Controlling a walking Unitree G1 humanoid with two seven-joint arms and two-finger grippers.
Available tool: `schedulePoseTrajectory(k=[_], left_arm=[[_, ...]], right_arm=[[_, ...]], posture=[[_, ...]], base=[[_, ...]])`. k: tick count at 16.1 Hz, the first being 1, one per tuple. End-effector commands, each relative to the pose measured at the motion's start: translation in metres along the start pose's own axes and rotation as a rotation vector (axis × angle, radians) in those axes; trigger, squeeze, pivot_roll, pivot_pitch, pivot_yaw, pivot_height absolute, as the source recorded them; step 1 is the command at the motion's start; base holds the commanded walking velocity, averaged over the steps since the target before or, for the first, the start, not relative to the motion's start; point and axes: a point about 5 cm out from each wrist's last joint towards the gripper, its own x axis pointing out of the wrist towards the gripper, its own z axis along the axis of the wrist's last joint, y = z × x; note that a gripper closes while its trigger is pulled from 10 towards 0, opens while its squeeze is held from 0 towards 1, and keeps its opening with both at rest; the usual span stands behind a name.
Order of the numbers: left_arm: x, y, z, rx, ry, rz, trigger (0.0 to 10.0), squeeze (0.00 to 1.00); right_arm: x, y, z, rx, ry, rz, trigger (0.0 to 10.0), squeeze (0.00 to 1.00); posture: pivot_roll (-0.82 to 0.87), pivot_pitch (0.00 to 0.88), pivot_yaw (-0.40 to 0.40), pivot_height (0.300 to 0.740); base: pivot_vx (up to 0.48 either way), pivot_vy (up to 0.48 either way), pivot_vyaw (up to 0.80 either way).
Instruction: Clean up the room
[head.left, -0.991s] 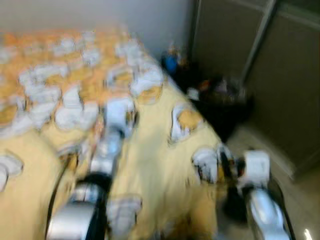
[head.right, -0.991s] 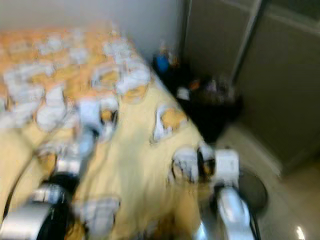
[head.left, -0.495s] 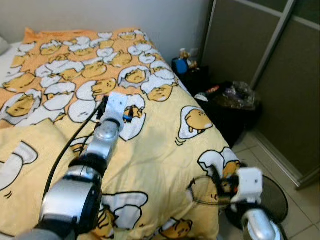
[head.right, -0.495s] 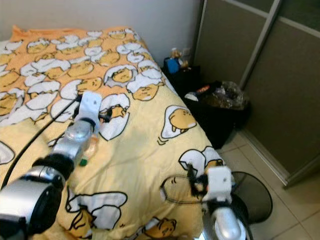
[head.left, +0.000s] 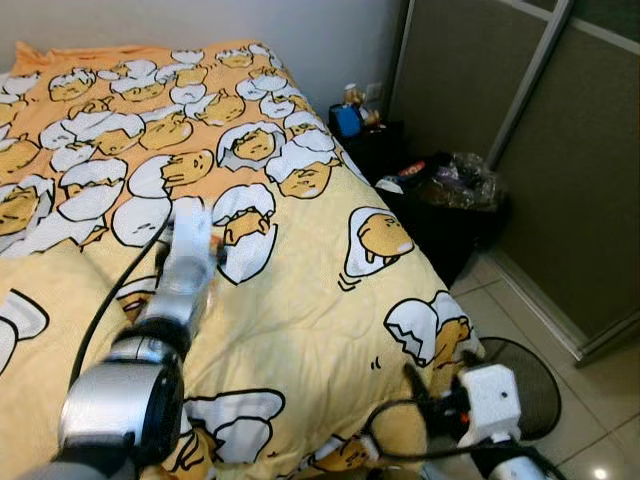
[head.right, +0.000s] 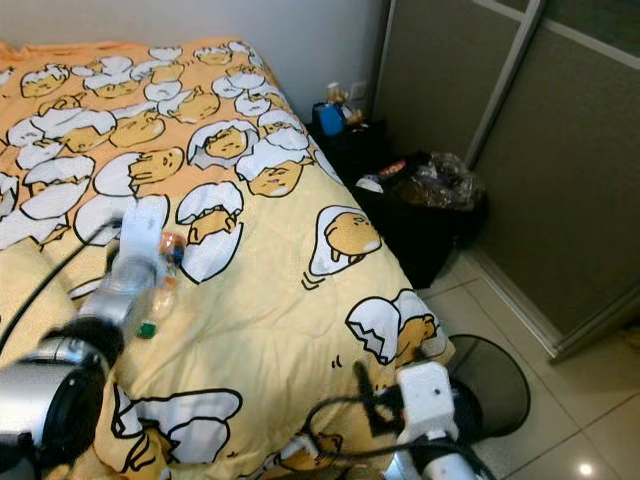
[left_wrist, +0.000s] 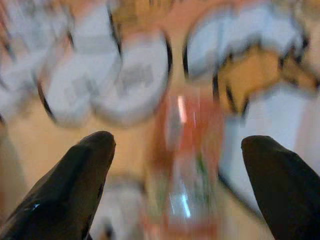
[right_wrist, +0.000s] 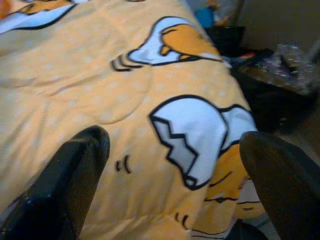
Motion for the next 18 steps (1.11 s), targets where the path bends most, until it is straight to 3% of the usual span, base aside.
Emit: schedulePoseTrajectory(k=[1, 4, 6, 7, 8, 12, 14, 18], left_arm=[[-0.001, -0.003, -0.010, -0.025, 0.048, -0.023, 10.0, 0.00], [-0.007, -0.001, -0.042, 0.035, 0.124, -0.012, 10.0, 0.00], [-0.008, 0.001, -0.047, 0.057, 0.134, 0.003, 10.0, 0.00], [-0.007, 0.002, -0.044, 0.092, 0.116, 0.007, 6.2, 0.00], [-0.006, 0.001, -0.039, 0.123, 0.095, 0.008, 0.0, 0.00], [-0.005, -0.010, -0.027, 0.138, 0.043, -0.041, 0.0, 0.00], [-0.007, -0.019, -0.030, 0.120, 0.047, -0.078, 0.0, 0.00], [-0.008, -0.027, -0.031, 0.109, 0.047, -0.103, 0.0, 0.00]], right_arm=[[0.000, 0.001, 0.004, -0.010, -0.006, 0.015, 10.0, 0.00], [0.003, -0.001, 0.007, -0.016, -0.001, 0.028, 10.0, 0.00], [0.001, -0.001, 0.008, -0.026, 0.008, 0.042, 10.0, 0.00], [0.000, -0.002, 0.009, -0.029, 0.009, 0.042, 10.0, 0.00], [-0.001, -0.003, 0.010, -0.033, 0.010, 0.042, 10.0, 0.00], [-0.008, -0.001, 0.016, 0.018, 0.006, 0.042, 10.0, 0.00], [-0.011, 0.010, 0.015, 0.045, 0.038, 0.165, 10.0, 0.00], [-0.010, 0.015, 0.012, 0.046, 0.080, 0.258, 10.0, 0.00]], posture=[[-0.21, 0.026, 0.002, 0.740], [-0.21, 0.029, -0.014, 0.740], [-0.22, 0.028, -0.017, 0.740], [-0.23, 0.030, -0.025, 0.740], [-0.24, 0.034, -0.027, 0.740], [-0.26, 0.060, -0.026, 0.740], [-0.26, 0.067, -0.032, 0.740], [-0.25, 0.063, -0.041, 0.740]], base=[[0.000, 0.000, 0.00], [0.000, 0.000, 0.00], [0.000, 0.000, 0.00], [0.000, 0.000, 0.00], [0.000, 0.000, 0.00], [0.000, 0.000, 0.00], [0.000, 0.000, 0.00], [0.000, 0.000, 0.00]])
